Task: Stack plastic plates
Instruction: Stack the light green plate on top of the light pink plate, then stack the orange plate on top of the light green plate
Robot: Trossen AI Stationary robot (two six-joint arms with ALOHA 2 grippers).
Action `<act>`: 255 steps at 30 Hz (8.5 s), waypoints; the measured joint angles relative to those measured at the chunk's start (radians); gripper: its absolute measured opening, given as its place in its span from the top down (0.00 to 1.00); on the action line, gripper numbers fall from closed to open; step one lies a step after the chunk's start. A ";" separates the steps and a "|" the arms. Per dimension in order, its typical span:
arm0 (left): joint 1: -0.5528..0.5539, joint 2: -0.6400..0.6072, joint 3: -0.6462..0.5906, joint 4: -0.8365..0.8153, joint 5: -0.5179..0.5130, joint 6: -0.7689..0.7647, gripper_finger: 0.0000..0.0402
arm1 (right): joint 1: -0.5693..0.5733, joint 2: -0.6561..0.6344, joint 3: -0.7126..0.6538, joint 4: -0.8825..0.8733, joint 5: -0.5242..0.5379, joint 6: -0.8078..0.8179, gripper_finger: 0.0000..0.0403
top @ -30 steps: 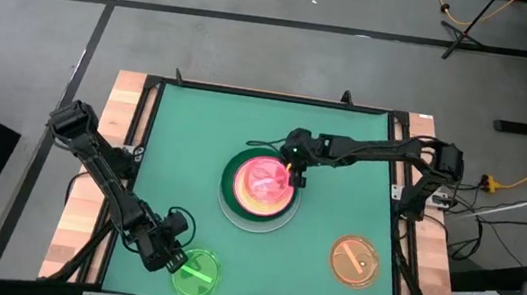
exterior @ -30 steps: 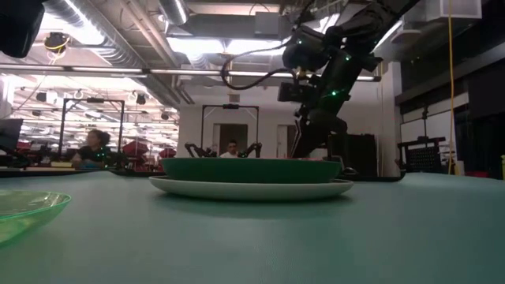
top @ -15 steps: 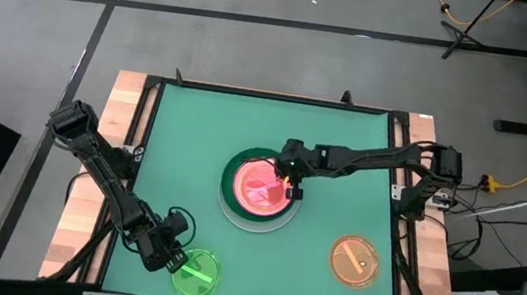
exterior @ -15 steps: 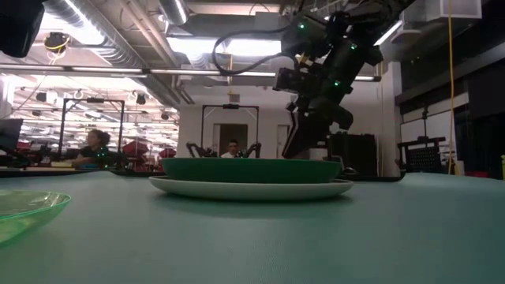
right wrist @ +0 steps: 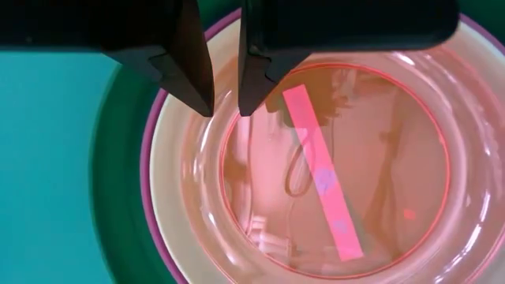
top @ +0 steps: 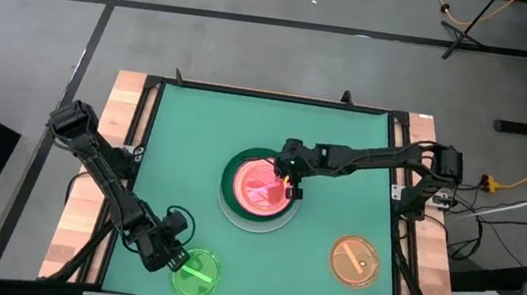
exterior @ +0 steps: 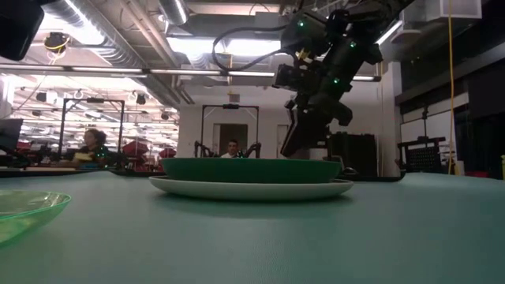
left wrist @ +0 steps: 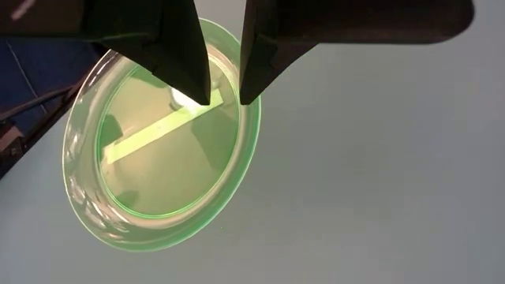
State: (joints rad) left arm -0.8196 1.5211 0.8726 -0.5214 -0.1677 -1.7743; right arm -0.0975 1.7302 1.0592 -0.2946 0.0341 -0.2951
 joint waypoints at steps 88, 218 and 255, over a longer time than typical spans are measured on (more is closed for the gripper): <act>0.227 -0.040 -0.001 0.079 0.019 0.389 1.00 | 0.017 -0.455 0.001 -0.257 -0.127 -0.025 0.87; 0.799 -0.501 0.000 0.235 0.167 1.481 0.82 | 0.287 -0.465 0.000 -0.438 -0.041 0.120 0.86; 0.534 -0.494 0.000 0.197 -0.060 1.467 0.83 | 0.288 -0.465 -0.450 -0.374 -0.393 0.190 0.58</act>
State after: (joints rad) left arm -0.2853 1.0275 0.8726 -0.3241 -0.2276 -0.3073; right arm 0.1905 1.2655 0.6090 -0.6686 -0.3590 -0.1049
